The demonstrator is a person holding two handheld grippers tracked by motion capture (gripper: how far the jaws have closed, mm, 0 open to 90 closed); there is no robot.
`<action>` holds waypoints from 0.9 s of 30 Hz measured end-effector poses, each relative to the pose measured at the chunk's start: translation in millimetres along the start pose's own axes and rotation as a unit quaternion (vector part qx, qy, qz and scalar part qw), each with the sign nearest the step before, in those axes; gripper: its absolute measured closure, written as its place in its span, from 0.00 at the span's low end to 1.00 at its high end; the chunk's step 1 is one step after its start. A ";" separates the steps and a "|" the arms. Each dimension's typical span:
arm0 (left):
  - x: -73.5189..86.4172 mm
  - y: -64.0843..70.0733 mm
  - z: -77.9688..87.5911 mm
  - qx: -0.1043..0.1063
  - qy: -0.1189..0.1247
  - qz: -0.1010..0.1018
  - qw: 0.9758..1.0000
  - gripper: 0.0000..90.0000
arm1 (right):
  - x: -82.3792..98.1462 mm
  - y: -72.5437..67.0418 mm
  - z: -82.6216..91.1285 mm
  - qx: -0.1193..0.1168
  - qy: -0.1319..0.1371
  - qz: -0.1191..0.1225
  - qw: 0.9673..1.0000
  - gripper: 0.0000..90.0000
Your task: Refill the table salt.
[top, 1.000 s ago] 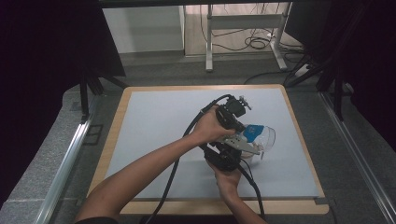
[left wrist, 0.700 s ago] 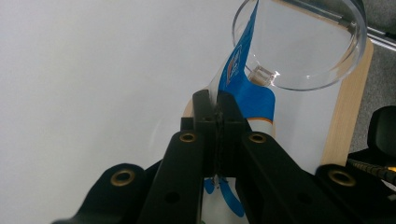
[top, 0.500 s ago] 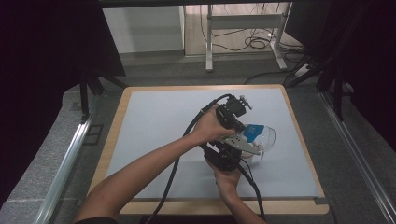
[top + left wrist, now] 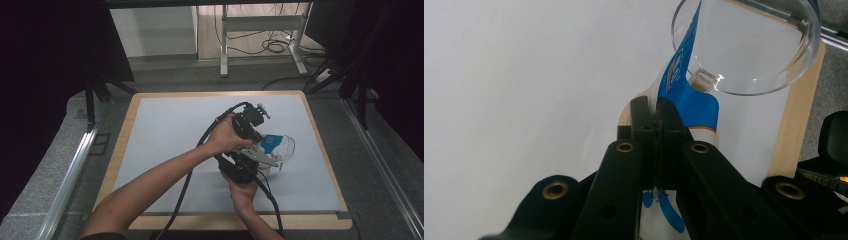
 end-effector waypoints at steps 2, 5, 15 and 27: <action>0.0 -0.2 0.0 -0.001 0.000 0.000 1.000 1.00 | -0.1 0.1 -0.2 0.000 0.000 0.000 1.000 0.66; 0.3 -0.4 -0.2 0.000 -0.001 0.000 1.000 1.00 | -0.2 0.1 -0.7 0.000 0.001 -0.001 1.000 0.66; 0.5 -1.6 -1.6 0.000 -0.003 -0.002 1.000 1.00 | 0.0 0.7 -1.3 0.001 0.000 -0.001 1.000 0.67; -0.5 -0.9 -3.6 0.002 -0.004 -0.002 1.000 1.00 | -0.2 2.5 -0.7 0.003 0.000 -0.002 1.000 0.67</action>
Point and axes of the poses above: each handheld gripper's, and its own axes: z roughly backward along the jaws, x roughly out of its underside, y roughly to its right, the point moved 8 cm from there along -z, roughly forward along the jaws, and after that the axes turned 11 degrees about -y, right-handed, at the moved point
